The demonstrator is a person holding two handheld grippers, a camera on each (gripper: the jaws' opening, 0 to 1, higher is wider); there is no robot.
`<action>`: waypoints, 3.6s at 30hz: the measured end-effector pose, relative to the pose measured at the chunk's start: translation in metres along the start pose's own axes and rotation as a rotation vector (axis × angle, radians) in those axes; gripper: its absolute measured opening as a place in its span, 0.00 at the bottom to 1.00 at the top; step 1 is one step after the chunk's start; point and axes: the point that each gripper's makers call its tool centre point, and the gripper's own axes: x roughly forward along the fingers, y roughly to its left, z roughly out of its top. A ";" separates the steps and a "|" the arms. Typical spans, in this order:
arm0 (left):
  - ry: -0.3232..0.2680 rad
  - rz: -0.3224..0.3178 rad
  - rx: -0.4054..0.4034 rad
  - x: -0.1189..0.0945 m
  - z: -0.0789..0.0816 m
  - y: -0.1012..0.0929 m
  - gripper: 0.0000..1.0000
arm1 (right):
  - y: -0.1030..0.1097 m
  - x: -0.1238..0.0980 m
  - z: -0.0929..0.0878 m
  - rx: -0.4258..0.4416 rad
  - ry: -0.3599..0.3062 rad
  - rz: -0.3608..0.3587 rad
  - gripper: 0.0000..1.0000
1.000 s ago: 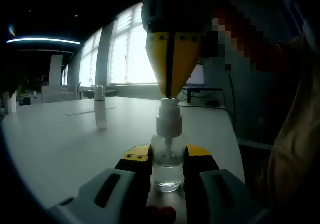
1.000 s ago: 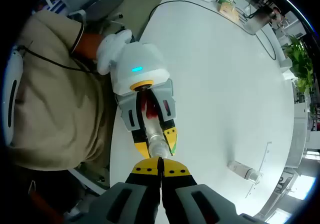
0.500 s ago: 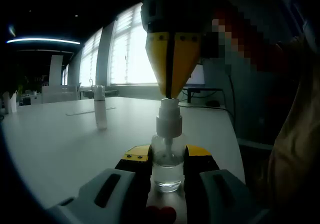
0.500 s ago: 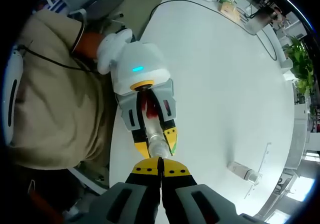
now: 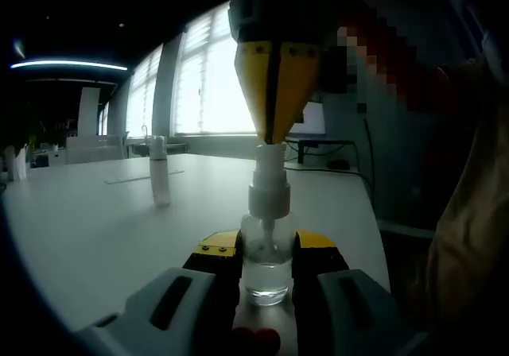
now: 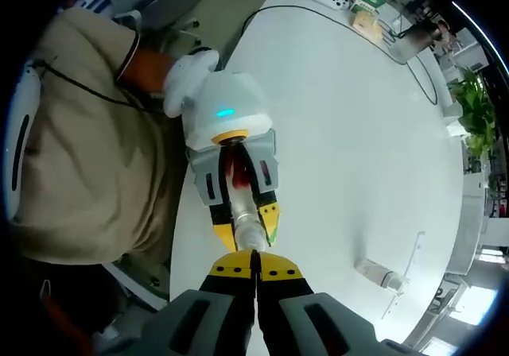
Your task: Clamp pump bottle remove cover press pump head put on cover
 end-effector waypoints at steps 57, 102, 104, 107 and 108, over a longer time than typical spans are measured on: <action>0.000 0.000 -0.001 0.000 0.000 0.001 0.15 | 0.000 0.007 -0.001 0.053 -0.040 0.041 0.00; 0.000 0.003 -0.003 0.000 0.000 0.000 0.15 | -0.001 0.001 0.000 0.013 -0.015 0.014 0.00; 0.000 0.003 -0.003 0.000 0.000 0.000 0.15 | -0.002 0.000 0.000 0.016 -0.017 0.015 0.00; 0.000 0.002 -0.003 0.000 0.000 0.000 0.15 | -0.001 0.000 0.000 0.026 -0.020 0.017 0.00; 0.000 0.002 -0.002 0.000 0.000 0.000 0.15 | 0.000 0.002 -0.001 0.025 -0.019 0.018 0.00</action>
